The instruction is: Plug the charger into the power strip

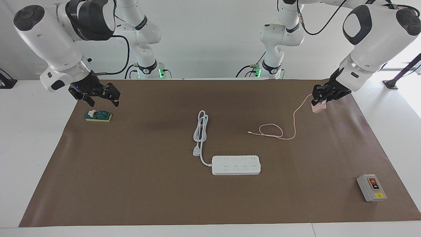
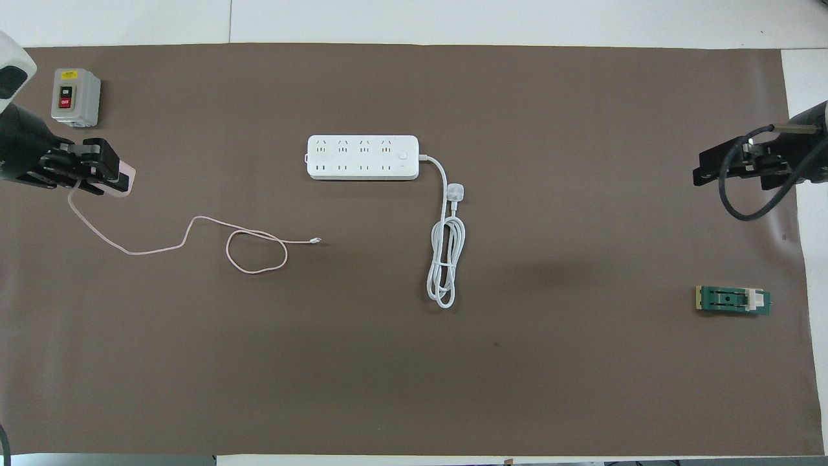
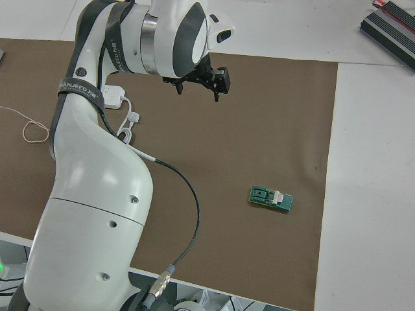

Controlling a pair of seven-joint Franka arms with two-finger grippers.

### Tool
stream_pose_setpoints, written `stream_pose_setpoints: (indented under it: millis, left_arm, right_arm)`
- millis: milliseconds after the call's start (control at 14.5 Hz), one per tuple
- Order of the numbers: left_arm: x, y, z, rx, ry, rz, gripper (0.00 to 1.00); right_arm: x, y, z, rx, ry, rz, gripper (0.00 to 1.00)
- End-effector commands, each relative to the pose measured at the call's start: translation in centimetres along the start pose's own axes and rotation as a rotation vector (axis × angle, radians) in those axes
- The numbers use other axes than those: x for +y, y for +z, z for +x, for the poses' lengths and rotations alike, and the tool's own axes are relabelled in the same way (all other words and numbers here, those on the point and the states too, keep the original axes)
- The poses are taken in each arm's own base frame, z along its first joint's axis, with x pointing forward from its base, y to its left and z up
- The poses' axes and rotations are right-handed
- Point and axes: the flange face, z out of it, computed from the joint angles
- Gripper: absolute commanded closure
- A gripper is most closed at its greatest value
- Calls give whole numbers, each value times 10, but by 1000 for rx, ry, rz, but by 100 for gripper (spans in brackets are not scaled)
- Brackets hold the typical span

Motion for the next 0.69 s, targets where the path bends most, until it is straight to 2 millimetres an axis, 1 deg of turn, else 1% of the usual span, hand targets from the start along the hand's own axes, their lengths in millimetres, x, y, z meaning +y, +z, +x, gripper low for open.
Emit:
stream_pose_setpoints:
  millis: [0, 138, 207, 275, 344, 413, 551, 620]
  left_arm:
    - [12, -4, -2, -2, -169, 19, 100]
    - [17, -2, -3, -9, -186, 16, 100]
    - [14, 0, -1, -10, -265, 29, 100]
    - [18, -2, 0, 4, -327, 27, 100]
    - [23, 2, 4, 10, -356, 30, 100]
    - [30, 10, 11, 20, -396, 32, 100]
    - [53, 20, 24, 77, -645, 5, 100]
    - [77, 36, 31, 86, -704, 7, 100]
  right_arm:
    - [2, -14, -22, -8, -114, -41, 0]
    - [11, -20, -34, -43, -125, -38, 0]
    - [11, -23, -40, -64, -146, -34, 0]
    - [13, -23, -42, -71, -149, -33, 0]
    - [13, -24, -42, -68, -149, -35, 0]
    - [13, -29, -43, -55, -149, -44, 0]
    - [17, -34, -44, -44, -136, -57, 0]
    - [18, -35, -44, -40, -134, -59, 0]
